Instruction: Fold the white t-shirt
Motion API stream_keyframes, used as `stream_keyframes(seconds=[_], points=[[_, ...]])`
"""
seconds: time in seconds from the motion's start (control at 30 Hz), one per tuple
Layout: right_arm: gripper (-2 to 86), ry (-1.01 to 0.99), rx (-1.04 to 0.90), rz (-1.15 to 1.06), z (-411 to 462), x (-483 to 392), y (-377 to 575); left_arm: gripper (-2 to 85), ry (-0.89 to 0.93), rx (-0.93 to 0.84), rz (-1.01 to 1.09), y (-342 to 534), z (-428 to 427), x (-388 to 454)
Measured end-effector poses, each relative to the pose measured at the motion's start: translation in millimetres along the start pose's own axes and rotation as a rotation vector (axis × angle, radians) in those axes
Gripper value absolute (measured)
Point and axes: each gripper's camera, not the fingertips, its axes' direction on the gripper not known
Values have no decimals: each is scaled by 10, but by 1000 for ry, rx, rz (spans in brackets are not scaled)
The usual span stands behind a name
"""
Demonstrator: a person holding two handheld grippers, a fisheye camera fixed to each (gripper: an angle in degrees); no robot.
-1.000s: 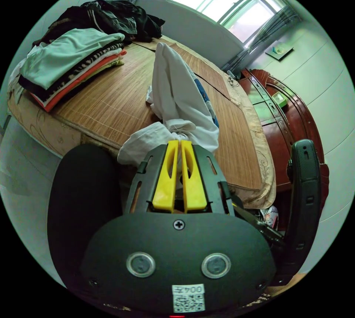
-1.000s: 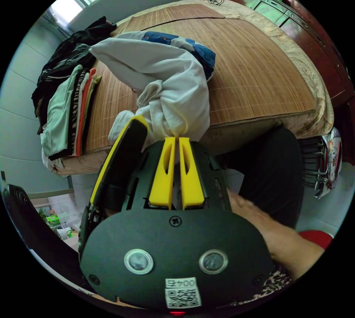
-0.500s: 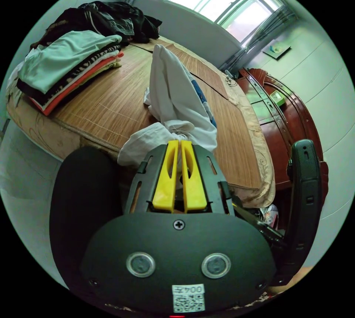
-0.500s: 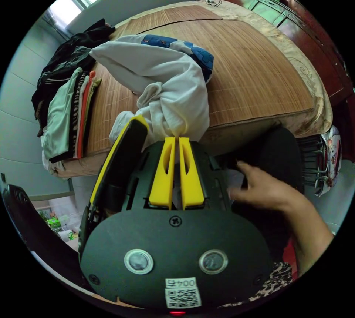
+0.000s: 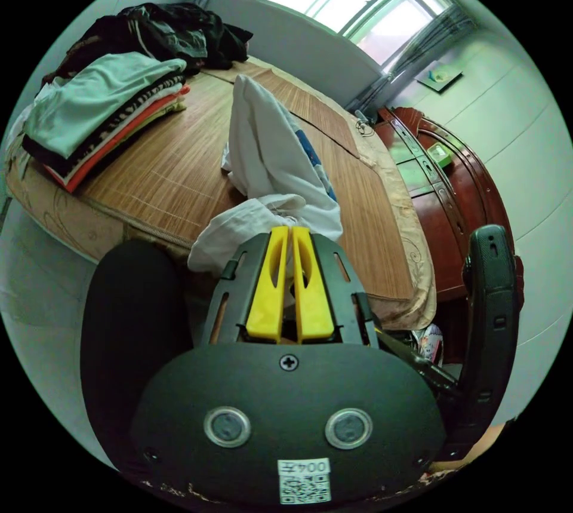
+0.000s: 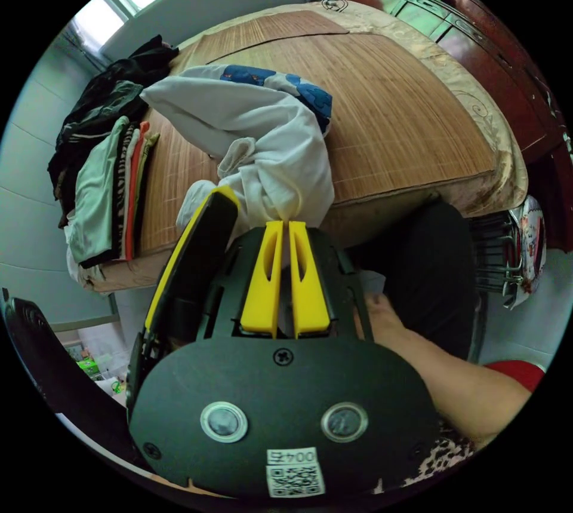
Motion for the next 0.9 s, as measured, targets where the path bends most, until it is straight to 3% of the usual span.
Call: stream_keyframes(seconds=[0.9], points=[[27,30,20,-11,-57,-77,-5,12,34,18,-9,-213,119,15]])
